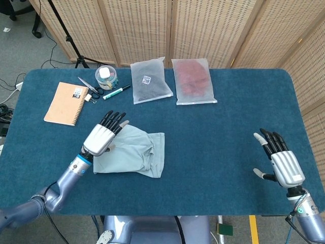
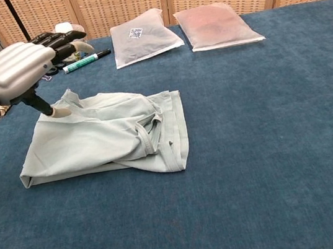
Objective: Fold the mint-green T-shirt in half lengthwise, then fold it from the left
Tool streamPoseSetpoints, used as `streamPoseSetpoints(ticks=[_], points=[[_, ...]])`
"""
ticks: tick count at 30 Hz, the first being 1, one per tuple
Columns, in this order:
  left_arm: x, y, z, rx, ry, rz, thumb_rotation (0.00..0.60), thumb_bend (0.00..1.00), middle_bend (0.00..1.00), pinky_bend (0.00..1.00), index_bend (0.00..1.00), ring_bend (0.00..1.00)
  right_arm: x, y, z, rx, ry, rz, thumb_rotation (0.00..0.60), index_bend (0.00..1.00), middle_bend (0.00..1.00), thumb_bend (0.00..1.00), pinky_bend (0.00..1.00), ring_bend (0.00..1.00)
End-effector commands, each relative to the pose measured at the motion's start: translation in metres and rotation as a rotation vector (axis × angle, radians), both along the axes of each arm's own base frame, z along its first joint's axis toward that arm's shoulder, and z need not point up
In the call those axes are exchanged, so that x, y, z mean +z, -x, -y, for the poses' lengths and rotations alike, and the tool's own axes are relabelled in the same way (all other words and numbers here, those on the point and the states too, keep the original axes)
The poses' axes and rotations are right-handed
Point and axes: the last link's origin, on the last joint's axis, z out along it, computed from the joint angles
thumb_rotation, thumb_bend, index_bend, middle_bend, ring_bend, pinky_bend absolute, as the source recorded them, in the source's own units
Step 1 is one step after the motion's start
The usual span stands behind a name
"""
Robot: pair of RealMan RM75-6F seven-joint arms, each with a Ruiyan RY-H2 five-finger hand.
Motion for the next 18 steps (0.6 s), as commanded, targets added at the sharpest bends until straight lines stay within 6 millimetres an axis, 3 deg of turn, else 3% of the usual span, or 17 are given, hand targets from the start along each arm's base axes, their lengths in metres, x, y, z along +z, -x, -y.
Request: streamPoseSetpoints(ticks=[1,8,13,18], points=[[0.017,0.03,0.001,0.077,-0.007,0.011,0.6,0.05,0.0,0.0,0.0,0.0,-0.001,-0.001,-0.001,0.002,-0.002,-0.001,0.6,0.0,0.0,0.05,0.0,0.0],[0.05,0.081,0.024,0.174,-0.034,0.065,0.6,0.05,0.0,0.0,0.0,0.0,-0.003,-0.002,-0.003,0.008,-0.007,-0.008,0.6,0.0,0.0,0.05,0.0,0.0],[0.085,0.125,0.058,0.311,-0.09,0.146,0.6,0.05,0.0,0.0,0.0,0.0,-0.004,-0.003,-0.004,0.012,-0.013,-0.016,0.6,0.0,0.0,0.05,0.0,0.0],[0.119,0.138,0.096,0.357,-0.167,0.192,0.6,0.02,0.0,0.0,0.0,0.0,-0.002,-0.004,-0.005,0.022,-0.007,-0.019,0.6,0.0,0.0,0.05,0.0,0.0]])
